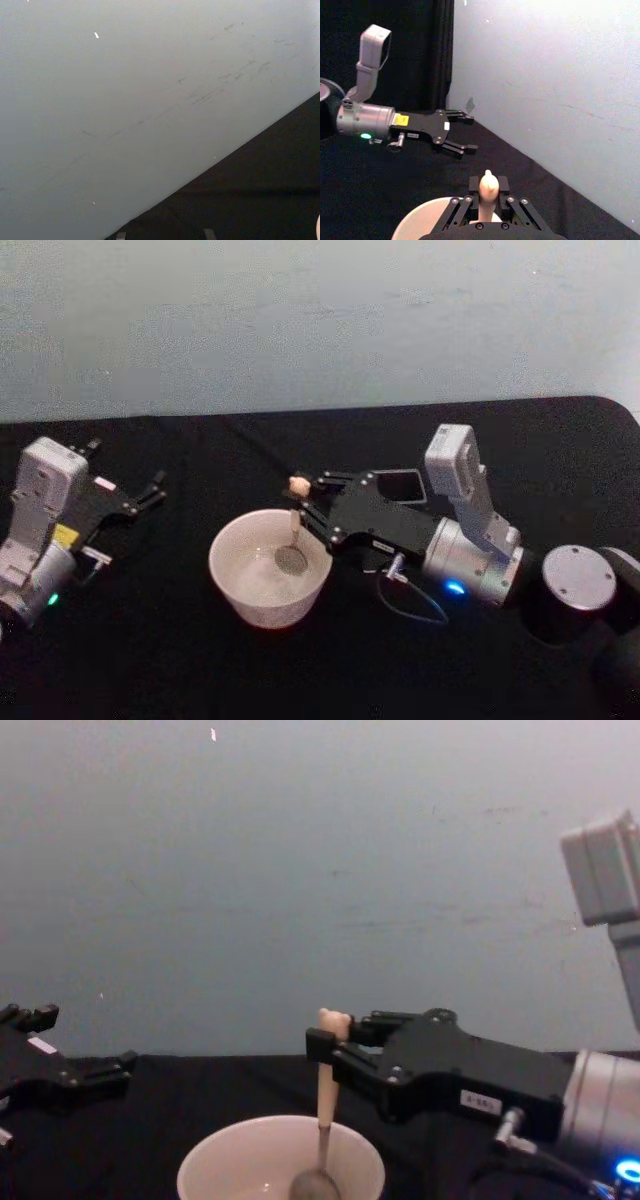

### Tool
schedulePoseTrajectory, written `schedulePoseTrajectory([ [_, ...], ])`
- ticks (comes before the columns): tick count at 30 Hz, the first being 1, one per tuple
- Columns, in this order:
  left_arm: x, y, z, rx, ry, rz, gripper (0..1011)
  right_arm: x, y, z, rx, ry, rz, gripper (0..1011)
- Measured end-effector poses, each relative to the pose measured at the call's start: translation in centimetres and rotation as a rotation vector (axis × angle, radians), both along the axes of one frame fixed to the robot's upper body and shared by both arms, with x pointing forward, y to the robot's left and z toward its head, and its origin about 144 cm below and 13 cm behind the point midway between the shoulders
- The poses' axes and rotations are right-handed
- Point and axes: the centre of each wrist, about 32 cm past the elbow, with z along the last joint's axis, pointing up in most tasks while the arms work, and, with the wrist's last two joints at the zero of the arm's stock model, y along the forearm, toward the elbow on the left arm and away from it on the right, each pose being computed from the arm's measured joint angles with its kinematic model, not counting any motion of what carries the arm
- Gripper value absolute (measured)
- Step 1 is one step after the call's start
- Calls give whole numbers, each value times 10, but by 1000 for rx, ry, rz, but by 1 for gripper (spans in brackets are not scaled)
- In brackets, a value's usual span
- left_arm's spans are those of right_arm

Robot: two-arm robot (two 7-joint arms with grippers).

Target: Pick up the stirring spoon with one hand, stir inside the cup, then place it back in its original position.

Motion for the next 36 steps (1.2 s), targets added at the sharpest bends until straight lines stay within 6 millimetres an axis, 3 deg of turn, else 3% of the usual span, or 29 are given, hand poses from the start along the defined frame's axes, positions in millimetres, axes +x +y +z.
schedulePoseTrajectory([
  [8,0,0,0,0,0,0,1001,-15,-4,-1,-2,11,33,213],
  [18,0,0,0,0,0,0,1001,-27,8,-2,11,26,99,213],
  [29,0,0,0,0,0,0,1001,-15,30,-2,16,18,99,213],
  [36,0,0,0,0,0,0,1001,-4,32,-2,5,6,60,213],
])
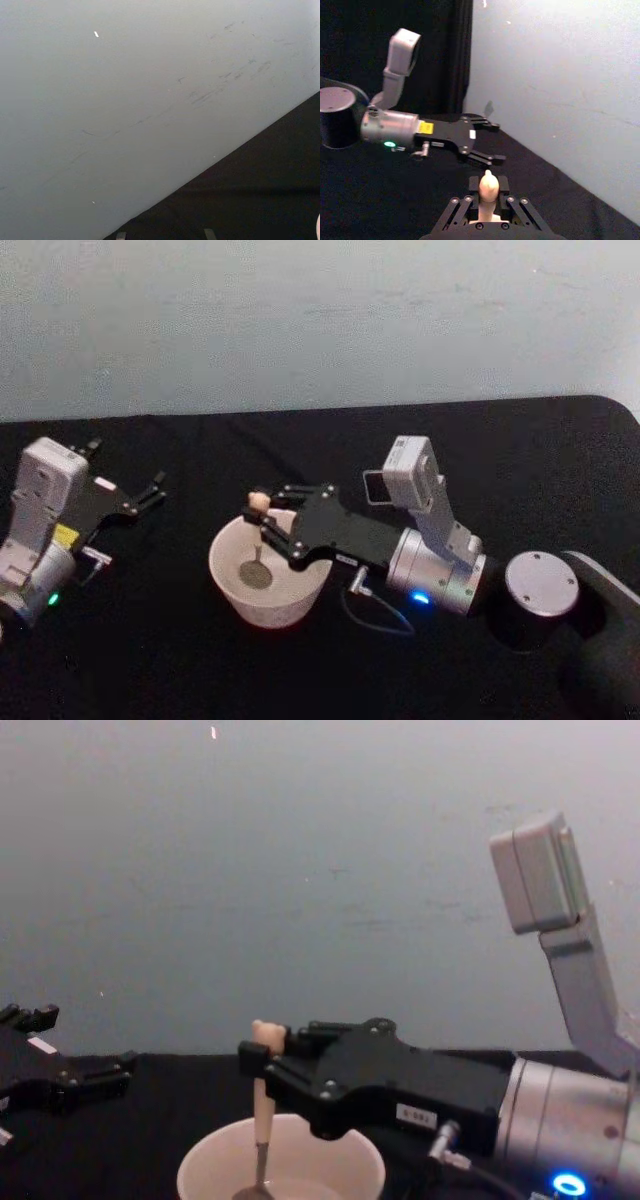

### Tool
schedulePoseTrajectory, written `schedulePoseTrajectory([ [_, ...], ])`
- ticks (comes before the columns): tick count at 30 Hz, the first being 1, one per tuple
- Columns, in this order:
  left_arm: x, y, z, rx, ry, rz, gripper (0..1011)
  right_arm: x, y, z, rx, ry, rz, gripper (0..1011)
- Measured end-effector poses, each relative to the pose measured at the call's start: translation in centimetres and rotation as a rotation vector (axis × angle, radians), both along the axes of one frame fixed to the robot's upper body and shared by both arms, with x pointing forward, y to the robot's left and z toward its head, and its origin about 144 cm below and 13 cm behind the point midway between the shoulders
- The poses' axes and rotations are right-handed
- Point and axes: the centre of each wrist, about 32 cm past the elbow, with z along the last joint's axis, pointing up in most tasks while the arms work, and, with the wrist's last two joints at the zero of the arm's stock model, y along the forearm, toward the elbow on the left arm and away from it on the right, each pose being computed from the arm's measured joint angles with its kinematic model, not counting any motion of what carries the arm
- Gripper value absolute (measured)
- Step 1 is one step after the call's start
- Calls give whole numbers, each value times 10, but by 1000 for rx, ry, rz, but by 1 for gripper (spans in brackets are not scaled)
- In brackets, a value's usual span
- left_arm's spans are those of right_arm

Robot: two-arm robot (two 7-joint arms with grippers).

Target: Pick up the stirring spoon with one hand, stir inside the cup, then place it back in its original position.

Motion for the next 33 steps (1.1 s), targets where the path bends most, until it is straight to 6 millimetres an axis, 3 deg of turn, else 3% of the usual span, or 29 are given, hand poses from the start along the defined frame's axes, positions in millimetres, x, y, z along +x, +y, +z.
schedulePoseTrajectory([
  [22,0,0,0,0,0,0,1001,9,-14,2,0,-11,-65,213],
  [33,0,0,0,0,0,0,1001,3,-24,19,27,-48,-65,213],
])
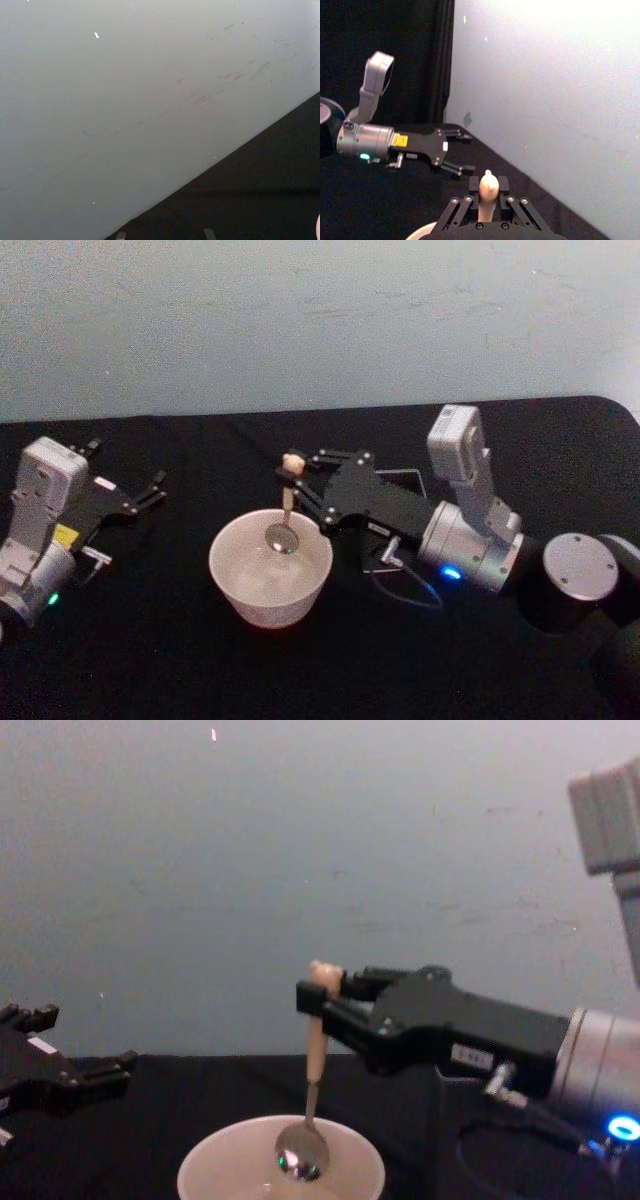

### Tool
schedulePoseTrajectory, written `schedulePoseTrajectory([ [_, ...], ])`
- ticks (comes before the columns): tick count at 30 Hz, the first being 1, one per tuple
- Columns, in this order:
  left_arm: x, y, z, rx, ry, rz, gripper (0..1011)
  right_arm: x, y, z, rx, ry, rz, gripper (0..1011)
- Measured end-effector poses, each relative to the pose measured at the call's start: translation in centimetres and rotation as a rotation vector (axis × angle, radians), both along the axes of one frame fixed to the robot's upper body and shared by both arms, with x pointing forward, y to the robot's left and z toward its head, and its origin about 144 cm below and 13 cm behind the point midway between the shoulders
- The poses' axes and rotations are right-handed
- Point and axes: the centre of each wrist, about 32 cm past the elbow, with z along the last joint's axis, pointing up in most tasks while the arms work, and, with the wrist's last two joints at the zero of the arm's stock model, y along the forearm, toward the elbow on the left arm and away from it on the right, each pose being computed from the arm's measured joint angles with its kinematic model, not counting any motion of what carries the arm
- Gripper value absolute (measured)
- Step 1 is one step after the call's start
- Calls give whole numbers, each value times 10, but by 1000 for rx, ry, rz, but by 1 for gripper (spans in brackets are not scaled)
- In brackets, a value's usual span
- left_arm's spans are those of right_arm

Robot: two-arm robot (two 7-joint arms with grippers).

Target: Pick up the stirring spoon with one hand, stir inside the cup, then place it back in its original position.

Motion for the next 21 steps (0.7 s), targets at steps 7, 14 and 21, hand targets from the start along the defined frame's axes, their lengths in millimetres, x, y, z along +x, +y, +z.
schedulePoseTrajectory([
  [7,0,0,0,0,0,0,1002,-4,-8,20,17,-42,-12,213],
  [14,0,0,0,0,0,0,1001,-9,-20,42,39,-78,-27,213],
  [21,0,0,0,0,0,0,1001,-13,-36,57,48,-103,-46,213],
])
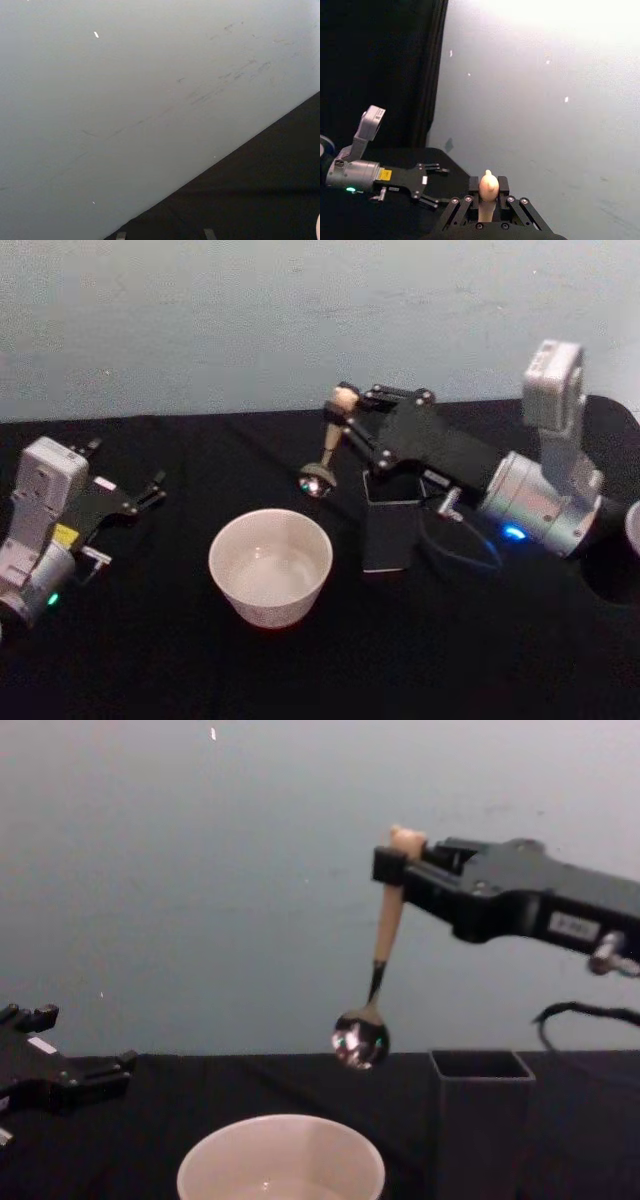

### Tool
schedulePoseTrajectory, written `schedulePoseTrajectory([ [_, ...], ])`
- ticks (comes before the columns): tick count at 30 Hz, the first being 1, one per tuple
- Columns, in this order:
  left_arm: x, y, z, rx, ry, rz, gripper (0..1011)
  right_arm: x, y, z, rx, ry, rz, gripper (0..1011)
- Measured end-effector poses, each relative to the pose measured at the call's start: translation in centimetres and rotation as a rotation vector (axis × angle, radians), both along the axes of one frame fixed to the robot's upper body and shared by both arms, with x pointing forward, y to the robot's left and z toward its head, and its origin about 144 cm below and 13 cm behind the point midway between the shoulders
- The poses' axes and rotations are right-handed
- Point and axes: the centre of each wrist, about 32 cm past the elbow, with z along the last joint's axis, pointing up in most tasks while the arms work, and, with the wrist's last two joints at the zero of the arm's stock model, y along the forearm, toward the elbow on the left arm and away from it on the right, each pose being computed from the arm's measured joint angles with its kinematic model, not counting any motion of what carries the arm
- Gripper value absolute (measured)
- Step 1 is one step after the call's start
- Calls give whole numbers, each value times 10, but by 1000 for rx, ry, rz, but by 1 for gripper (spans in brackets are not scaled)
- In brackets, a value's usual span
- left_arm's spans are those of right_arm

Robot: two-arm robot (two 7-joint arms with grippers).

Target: Pick up the stirring spoon with one hand, stir inside the cup, then place it back in its original position.

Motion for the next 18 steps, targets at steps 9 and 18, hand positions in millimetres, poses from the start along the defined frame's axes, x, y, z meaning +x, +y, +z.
schedulePoseTrajectory([
  [9,0,0,0,0,0,0,1001,-9,-29,13,4,-15,-41,213],
  [18,0,0,0,0,0,0,1001,-18,-52,14,-9,-10,-82,213],
])
